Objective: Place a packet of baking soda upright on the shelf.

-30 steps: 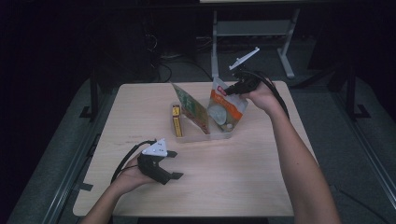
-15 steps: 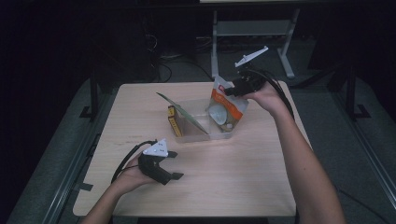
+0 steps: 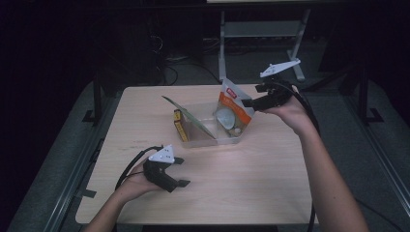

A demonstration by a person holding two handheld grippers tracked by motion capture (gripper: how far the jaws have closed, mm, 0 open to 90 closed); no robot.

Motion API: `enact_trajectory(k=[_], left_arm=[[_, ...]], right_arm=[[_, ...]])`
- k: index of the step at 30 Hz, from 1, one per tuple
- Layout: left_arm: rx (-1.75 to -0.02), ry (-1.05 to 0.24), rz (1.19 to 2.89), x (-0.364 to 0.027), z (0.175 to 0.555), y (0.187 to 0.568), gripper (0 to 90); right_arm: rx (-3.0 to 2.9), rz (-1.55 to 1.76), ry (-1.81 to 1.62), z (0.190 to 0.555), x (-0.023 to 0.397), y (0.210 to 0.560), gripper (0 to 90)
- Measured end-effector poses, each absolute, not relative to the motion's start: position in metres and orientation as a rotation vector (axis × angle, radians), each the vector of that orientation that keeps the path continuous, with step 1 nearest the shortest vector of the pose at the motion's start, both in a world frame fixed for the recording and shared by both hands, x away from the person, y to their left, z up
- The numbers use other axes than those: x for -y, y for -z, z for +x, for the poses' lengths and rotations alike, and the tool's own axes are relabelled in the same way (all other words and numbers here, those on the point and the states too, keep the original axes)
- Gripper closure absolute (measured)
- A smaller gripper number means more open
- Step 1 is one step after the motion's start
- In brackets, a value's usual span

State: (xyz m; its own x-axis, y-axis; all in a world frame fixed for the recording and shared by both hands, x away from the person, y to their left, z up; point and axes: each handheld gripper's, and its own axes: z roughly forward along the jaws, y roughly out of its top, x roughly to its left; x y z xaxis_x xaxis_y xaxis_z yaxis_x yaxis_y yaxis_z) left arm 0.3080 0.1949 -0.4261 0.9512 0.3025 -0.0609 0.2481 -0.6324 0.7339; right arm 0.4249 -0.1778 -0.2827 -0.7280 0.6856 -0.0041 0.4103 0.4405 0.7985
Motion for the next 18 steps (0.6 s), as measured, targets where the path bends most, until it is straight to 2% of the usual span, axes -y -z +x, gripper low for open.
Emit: enact_trajectory(k=[8,18], left_arm=[[-0.388,-0.083,2.292,-0.194,0.307,0.426,16.9],[-0.429,-0.075,2.259,-0.199,0.306,0.420,16.9]], right_arm=[[-2.320,0.936,-1.226,0.396,0.201,0.291,20.0],[-2.332,0.950,-1.228,0.380,0.213,0.310,20.3]])
